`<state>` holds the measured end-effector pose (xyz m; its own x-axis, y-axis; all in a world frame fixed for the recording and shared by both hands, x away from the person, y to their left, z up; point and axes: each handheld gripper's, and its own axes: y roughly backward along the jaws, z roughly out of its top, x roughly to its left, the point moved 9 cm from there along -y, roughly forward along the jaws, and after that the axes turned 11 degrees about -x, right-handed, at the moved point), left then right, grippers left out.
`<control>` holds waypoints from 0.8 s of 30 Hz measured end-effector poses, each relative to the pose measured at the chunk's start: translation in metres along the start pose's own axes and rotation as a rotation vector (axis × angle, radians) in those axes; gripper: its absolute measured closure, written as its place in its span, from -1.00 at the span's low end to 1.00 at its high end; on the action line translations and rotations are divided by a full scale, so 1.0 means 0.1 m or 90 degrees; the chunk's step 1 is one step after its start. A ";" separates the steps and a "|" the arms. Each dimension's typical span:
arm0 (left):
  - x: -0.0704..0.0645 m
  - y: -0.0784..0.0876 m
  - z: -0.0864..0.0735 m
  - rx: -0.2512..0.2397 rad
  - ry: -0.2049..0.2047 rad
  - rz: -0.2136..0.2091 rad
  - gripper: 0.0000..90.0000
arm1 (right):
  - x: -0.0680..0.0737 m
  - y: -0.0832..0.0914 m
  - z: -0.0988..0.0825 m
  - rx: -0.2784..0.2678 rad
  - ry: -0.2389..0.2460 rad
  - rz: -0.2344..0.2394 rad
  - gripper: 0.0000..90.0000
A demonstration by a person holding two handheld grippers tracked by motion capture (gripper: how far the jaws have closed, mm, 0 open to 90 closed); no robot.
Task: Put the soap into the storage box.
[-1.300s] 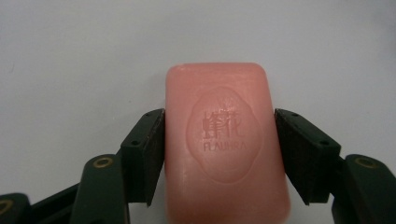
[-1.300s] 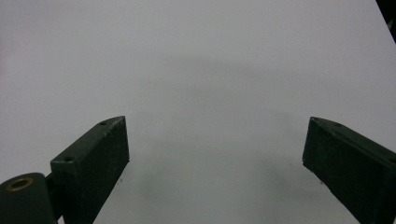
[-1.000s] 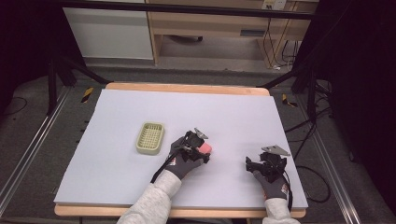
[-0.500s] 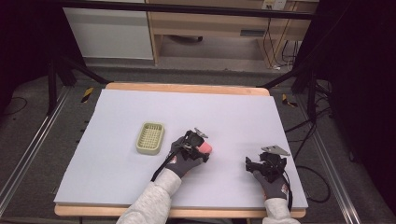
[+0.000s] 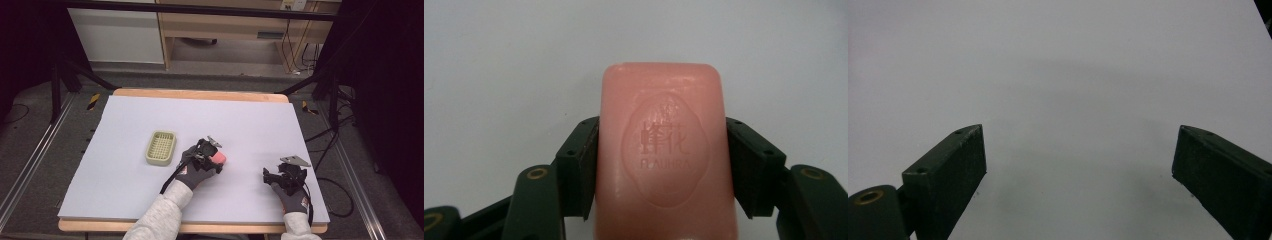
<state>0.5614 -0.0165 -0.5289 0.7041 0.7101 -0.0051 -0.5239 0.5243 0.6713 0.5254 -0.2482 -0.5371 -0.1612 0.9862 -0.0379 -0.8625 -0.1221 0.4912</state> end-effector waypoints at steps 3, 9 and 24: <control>0.00 0.07 0.03 -0.006 -0.003 -0.001 -0.18 | 0.00 0.00 0.00 0.000 0.002 0.000 -0.83; 0.03 0.23 0.08 -0.022 -0.009 0.001 -0.18 | 0.00 0.00 0.00 0.001 0.000 -0.001 -0.83; 0.18 0.56 0.05 -0.049 0.001 0.013 -0.18 | 0.00 0.00 0.00 0.001 0.000 -0.003 -0.83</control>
<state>0.5474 0.0235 -0.4877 0.6919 0.7220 0.0068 -0.5735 0.5438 0.6127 0.5251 -0.2485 -0.5368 -0.1575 0.9867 -0.0401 -0.8625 -0.1176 0.4923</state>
